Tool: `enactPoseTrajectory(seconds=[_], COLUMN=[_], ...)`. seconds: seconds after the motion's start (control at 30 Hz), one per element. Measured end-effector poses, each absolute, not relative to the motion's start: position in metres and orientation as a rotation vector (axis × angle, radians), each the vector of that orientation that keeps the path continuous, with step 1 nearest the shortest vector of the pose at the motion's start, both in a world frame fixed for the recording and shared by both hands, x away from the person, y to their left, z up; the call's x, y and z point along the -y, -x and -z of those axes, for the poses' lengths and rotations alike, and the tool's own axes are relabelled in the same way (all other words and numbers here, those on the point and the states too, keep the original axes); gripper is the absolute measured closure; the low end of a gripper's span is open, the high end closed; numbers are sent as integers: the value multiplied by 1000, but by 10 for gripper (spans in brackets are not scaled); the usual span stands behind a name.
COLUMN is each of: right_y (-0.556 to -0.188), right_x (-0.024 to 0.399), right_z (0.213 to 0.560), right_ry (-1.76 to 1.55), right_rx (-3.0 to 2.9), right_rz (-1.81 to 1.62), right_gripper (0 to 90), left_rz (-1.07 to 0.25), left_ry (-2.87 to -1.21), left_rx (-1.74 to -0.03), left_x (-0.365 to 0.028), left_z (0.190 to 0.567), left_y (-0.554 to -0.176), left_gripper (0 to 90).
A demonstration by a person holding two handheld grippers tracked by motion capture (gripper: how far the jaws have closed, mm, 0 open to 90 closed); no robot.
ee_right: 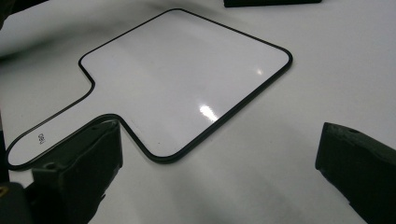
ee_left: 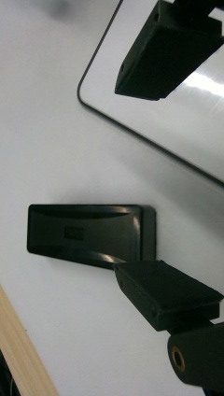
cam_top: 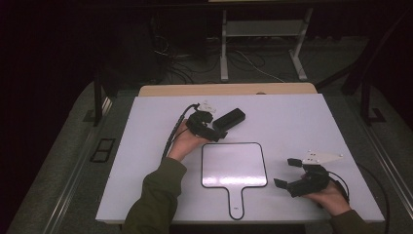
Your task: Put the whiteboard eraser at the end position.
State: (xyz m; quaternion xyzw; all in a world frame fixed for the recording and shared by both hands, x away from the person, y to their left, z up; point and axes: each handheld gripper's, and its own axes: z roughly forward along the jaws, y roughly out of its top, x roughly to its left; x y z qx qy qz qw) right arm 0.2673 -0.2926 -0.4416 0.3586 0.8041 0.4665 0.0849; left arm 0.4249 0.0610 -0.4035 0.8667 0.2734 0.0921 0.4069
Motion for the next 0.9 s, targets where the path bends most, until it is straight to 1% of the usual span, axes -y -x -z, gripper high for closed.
enactPoseTrajectory(seconds=[0.27,0.6,0.7,0.9], right_y=[-267,-266,-266,-266], right_x=[292,292,292,292], right_z=[442,441,441,441], right_ry=[-1065,-1068,-1065,-1067], right_rx=[-2397,-2391,-2389,-2388], right_rz=[-1386,-1391,-1393,-1394], right_gripper=[0,0,0,0], left_rz=[-227,-226,-248,-260], left_ry=[-2184,-2154,-2149,-2127], left_rx=[-699,-695,-693,-693], left_x=[-72,-86,-91,-103], left_z=[405,408,408,408], left_y=[-405,-377,-367,-349], left_gripper=[97,37,2,0])
